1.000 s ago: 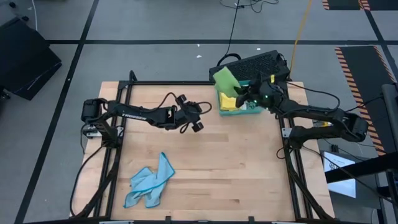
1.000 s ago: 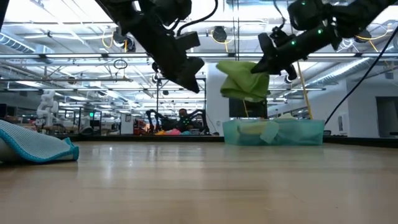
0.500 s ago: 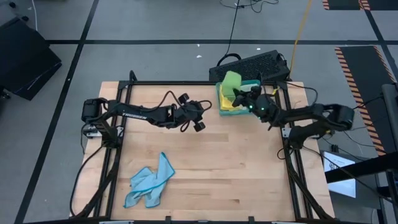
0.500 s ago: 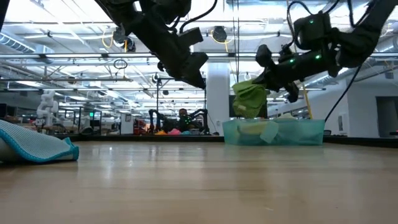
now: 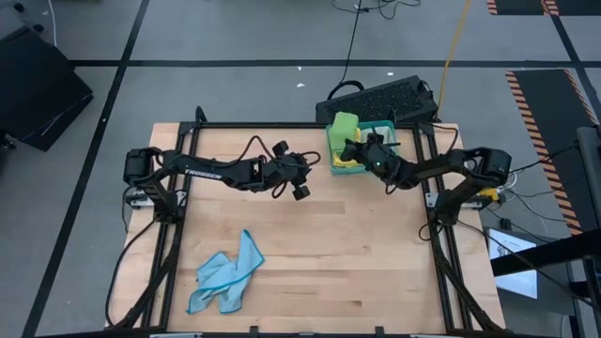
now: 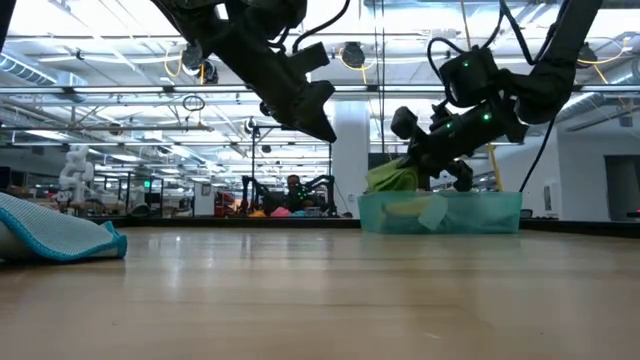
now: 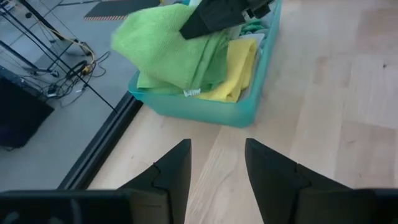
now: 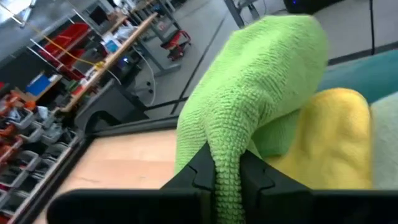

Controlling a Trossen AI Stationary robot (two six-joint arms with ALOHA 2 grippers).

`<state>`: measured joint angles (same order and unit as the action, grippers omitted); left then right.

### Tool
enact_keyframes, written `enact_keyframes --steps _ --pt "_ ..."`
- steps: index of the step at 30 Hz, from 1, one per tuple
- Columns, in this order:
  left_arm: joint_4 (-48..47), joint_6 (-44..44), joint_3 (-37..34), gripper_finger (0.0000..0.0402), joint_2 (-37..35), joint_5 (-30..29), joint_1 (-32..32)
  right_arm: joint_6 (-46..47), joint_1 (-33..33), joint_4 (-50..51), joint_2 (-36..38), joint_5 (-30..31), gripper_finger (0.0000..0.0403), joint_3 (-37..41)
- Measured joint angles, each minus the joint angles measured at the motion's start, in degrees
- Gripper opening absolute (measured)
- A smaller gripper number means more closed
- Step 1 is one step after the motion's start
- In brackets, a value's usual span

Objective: Fold microfiber towels
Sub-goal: Put the folded green microfiber cloth into the bin

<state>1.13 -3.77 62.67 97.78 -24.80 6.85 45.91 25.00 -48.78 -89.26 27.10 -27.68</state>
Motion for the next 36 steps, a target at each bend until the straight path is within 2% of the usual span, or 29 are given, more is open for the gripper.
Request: enact_keyframes --steps 4,14,21,27,30,33,36 --pt "-0.56 -0.24 0.0 0.0152 0.0 0.04 -0.13 0.35 0.01 2.61 0.05 0.02 0.0045 -0.02" --pt "-1.92 -0.15 0.0 0.0152 0.02 0.98 -0.13 -3.04 0.01 6.22 0.28 -0.12 0.0155 -0.02" --pt "-2.46 0.88 0.0 0.0152 0.02 1.0 -0.45 -6.88 0.78 19.82 8.7 -0.27 0.0197 0.0" --pt "-1.95 0.97 0.0 0.0152 0.02 1.0 -0.45 -12.46 0.86 31.62 19.2 -7.24 0.0205 0.0" --pt "-2.29 1.1 0.0 0.0152 0.02 0.98 -0.44 -16.61 0.84 32.79 24.37 -9.42 0.02 0.02" --pt "-2.62 1.48 0.0 0.0152 0.02 0.82 -0.45 -20.39 1.13 30.52 28.34 -9.08 0.0178 -0.09" --pt "-2.46 1.8 0.0 0.0152 0.02 0.17 -0.46 -24.67 2.44 29.68 29.51 -8.64 0.0139 -2.61"
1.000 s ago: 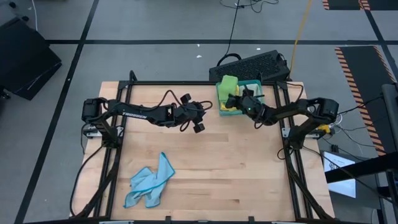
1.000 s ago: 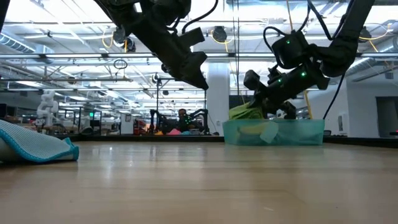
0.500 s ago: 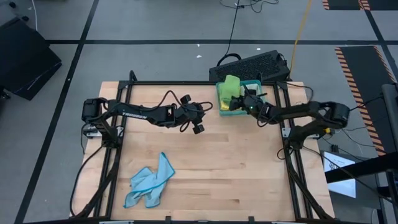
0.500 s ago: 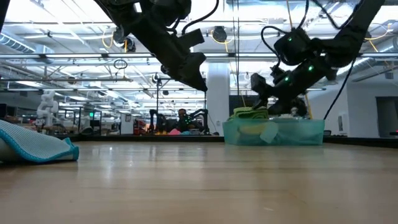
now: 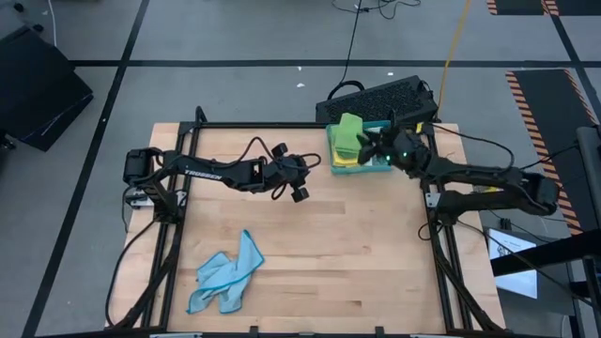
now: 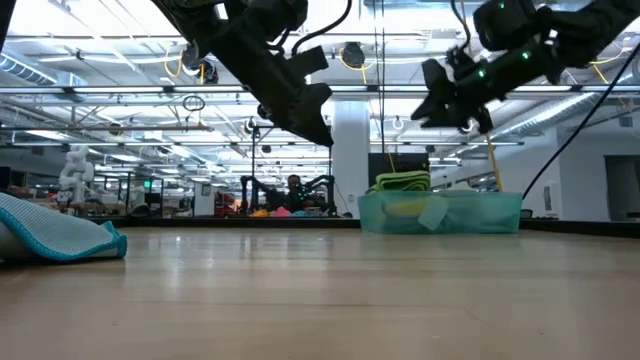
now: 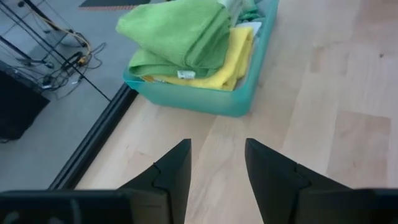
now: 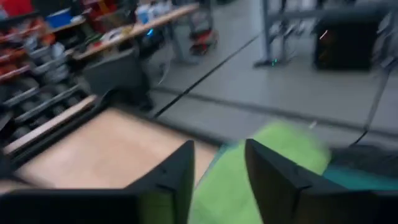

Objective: Fold microfiber towels
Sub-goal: Put the folded green microfiber cloth into the bin

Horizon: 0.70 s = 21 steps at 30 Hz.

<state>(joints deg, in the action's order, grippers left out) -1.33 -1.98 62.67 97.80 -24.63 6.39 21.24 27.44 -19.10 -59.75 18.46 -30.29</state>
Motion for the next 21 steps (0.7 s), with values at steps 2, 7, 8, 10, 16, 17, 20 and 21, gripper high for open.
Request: enact_keyframes --steps 2,7,8,10,16,17,20,21 --pt "0.49 0.0 0.0 0.0152 0.0 -0.98 0.0 -3.43 1.51 -0.61 -1.49 0.93 0.0106 -2.09" --pt "2.35 0.22 0.0 0.0152 0.0 -1.33 0.11 -10.78 8.28 -2.99 -10.74 -3.5 0.0015 -8.32" --pt "2.39 0.22 0.0 0.0152 0.0 -1.33 0.11 -11.65 9.36 -3.71 -13.12 -3.71 0.0008 -9.54" --pt "2.42 0.22 0.0 0.0152 0.0 -1.33 -0.01 -13.03 10.74 -6.22 -17.97 -3.54 0.0012 -11.01" --pt "0.96 -0.54 0.0 0.0152 0.0 -1.37 -0.86 -10.9 12.11 -15.24 -30.16 -8.78 0.0004 -11.35" --pt "0.88 -0.58 0.0 0.0152 0.02 -1.35 -0.93 -10.06 12.27 -15.19 -31.76 -9.48 0.0002 -11.34" --pt "0.3 -1.32 0.0 0.0152 0.02 -1.36 -0.94 -7.23 12.3 -14.03 -34.99 -11.8 0.0003 -11.34" --pt "-0.11 -1.68 0.0 0.0152 0.02 -1.37 -0.9 -6.81 12.07 -13.85 -35.63 -13.08 0.0002 -11.34"
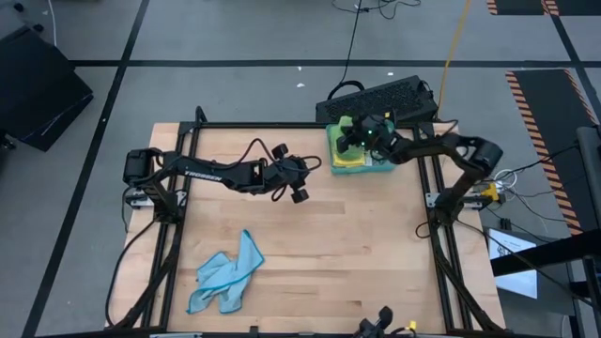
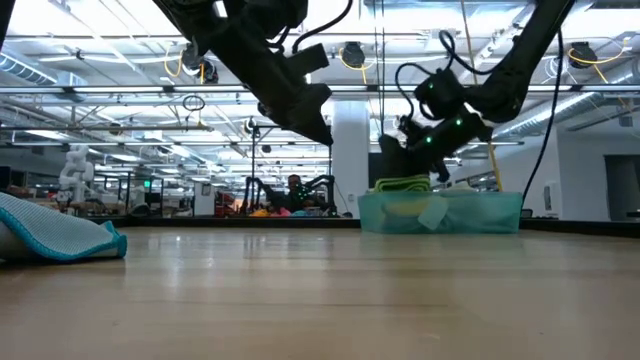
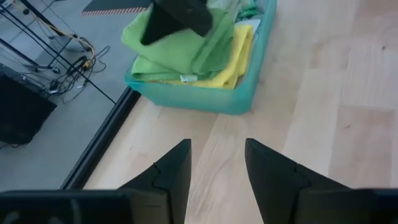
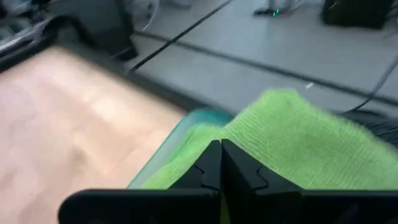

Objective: Fold microfiber towels
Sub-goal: Put the folded green microfiber cloth into the bin

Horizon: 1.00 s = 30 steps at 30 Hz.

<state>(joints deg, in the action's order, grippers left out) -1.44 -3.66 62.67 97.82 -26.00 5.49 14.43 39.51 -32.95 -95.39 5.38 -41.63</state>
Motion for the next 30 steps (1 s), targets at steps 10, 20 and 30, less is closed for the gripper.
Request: enact_keyframes --steps 10,20,30 --pt "-0.47 -1.03 0.0 0.0152 0.0 -0.02 -0.01 -0.55 -3.93 7.42 -0.51 0.51 0.0001 0.0" --pt "-0.08 -0.83 0.0 0.0152 0.0 -0.02 -0.01 -2.58 -2.4 7.14 -4.53 0.86 0.0 -0.07" --pt "-0.11 -0.59 0.0 0.0152 0.0 -0.02 0.12 -4.32 -5.17 8.44 4.0 0.32 0.0 0.07"
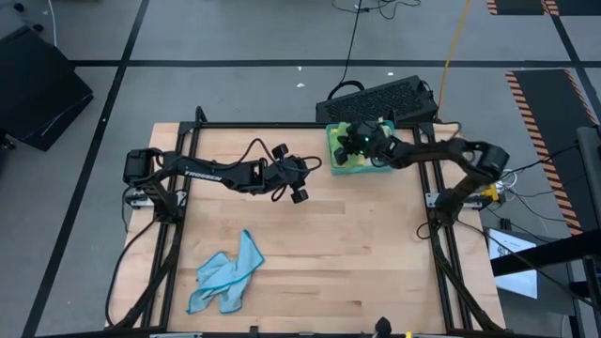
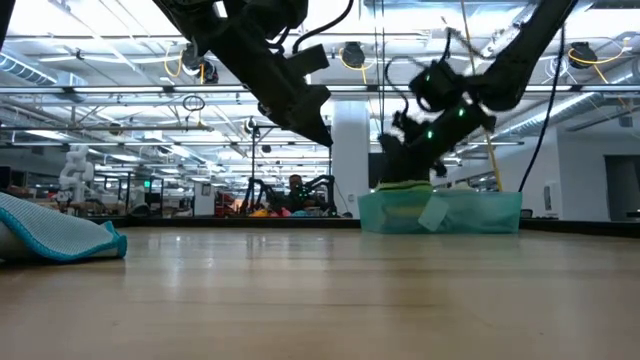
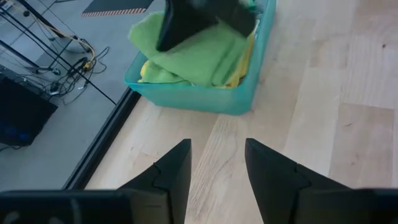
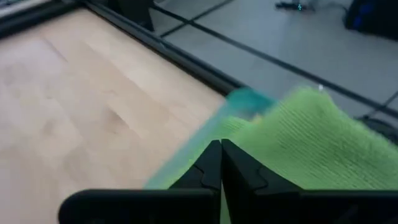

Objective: Fold microfiber towels
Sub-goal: Put the folded green microfiber cloth into the bin, then fold the blue microfiber cloth

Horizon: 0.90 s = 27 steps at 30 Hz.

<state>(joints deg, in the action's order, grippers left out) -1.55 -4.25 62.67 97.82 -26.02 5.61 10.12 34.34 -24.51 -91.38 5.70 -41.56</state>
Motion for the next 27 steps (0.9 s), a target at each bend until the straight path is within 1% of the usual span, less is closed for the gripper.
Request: enact_keyframes --steps 5,7,9,11,15,17,20,22,25,27 --pt "-0.42 -0.12 0.0 0.0152 0.0 0.0 -0.02 -2.23 -1.94 6.2 9.0 0.07 0.0 0.0" --pt "-1.92 -0.01 0.0 0.0152 0.0 0.0 -0.02 -2.58 -2.83 9.39 12.81 0.13 0.0 0.0" --pt "-5.89 1.25 0.02 0.0152 0.0 0.02 0.0 -2.99 -4.03 13.13 16.45 0.21 0.0 0.0" --pt "-11.82 3.98 0.02 0.0152 0.0 0.02 -0.02 -3.61 -5.72 17.15 20.07 0.21 0.0 0.0" --pt "-23.59 12.41 0.02 0.0152 0.0 0.03 -0.72 -5.59 -10.03 24.97 25.63 0.2 0.0 0.0" --pt "-29.2 18.23 0.02 0.0152 0.0 0.95 -1.63 -6.49 -12.58 28.33 27.41 0.17 0.0 0.0" --pt "-36.58 26.51 0.02 0.0152 0.0 5.33 -3.75 -6.72 -16.63 31.16 28.39 0.17 0.0 0.09" --pt "-40.39 30.81 0.02 0.0152 0.0 7.91 -5.82 -6.9 -19.58 31.19 28.44 0.19 0.0 0.74" --pt "-42.92 33.85 0.02 0.0159 0.0 11.0 -10.33 -8.25 -23.99 29.86 28.44 0.18 0.0 2.45" --pt "-42.87 35.74 0.02 0.0173 0.0 12.55 -13.88 -8.47 -26.9 27.5 28.44 0.17 0.0 4.14"
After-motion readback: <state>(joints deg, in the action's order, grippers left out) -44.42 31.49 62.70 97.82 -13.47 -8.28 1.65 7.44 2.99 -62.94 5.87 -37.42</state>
